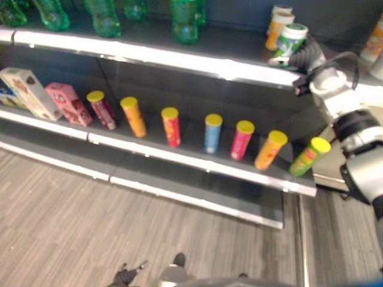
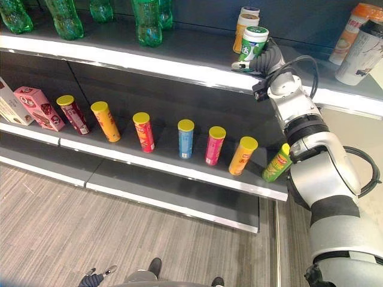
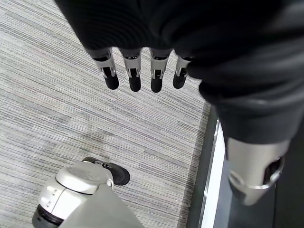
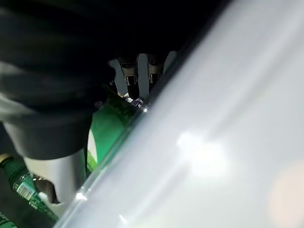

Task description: Put the goods on the table back onto the shelves and tidy them up.

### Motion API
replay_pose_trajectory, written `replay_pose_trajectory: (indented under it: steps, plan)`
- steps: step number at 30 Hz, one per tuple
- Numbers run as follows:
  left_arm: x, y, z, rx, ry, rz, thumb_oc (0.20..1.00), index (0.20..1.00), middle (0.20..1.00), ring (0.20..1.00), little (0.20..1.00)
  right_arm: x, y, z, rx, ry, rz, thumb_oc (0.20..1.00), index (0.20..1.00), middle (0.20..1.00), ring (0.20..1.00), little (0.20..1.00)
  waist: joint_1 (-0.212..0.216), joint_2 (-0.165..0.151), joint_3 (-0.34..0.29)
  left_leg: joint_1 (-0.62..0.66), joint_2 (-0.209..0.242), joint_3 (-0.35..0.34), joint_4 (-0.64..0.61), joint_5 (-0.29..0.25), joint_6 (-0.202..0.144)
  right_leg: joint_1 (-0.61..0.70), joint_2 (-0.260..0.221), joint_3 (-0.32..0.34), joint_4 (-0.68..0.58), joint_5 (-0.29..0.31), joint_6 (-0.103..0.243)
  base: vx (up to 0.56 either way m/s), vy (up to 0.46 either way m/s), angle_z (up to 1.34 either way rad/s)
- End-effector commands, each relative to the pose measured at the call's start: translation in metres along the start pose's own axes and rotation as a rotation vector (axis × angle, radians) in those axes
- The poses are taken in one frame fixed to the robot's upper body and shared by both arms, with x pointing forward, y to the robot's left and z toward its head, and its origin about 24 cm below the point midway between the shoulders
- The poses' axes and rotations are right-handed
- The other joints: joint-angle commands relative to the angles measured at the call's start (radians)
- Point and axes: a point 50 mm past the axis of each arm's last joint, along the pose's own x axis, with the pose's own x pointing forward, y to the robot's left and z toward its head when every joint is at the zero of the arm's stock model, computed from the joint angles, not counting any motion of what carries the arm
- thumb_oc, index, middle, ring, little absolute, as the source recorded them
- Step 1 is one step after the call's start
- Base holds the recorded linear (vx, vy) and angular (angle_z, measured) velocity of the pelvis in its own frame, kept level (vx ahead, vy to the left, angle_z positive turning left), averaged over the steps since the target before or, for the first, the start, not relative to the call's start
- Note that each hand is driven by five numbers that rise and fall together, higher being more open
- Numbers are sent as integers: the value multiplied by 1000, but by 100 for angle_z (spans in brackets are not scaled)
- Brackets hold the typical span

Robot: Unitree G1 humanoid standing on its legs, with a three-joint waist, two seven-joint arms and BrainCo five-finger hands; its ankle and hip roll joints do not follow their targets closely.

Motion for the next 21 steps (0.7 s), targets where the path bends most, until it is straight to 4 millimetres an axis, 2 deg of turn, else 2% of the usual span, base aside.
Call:
replay_pose_trajectory:
  steps: [1, 21]
  plan:
    - [7, 14, 22, 40, -39, 53, 1000, 1000, 1000, 1000, 1000, 10, -5, 33, -45, -40, -42, 1000, 1000, 1000, 1000, 1000, 32, -70, 0, 4, 11, 37, 20, -117, -24, -8, -63, 37, 50, -64, 33, 0, 0, 0]
    - [8, 10, 24, 69, -37, 60, 1000, 1000, 1000, 1000, 1000, 12, 14, 23, -102, 51, -52, 1000, 1000, 1000, 1000, 1000, 29, -71, -1, 3, 8, 38, 26, -122, -17, -10, -67, 45, 51, -62, 34, 0, 0, 0]
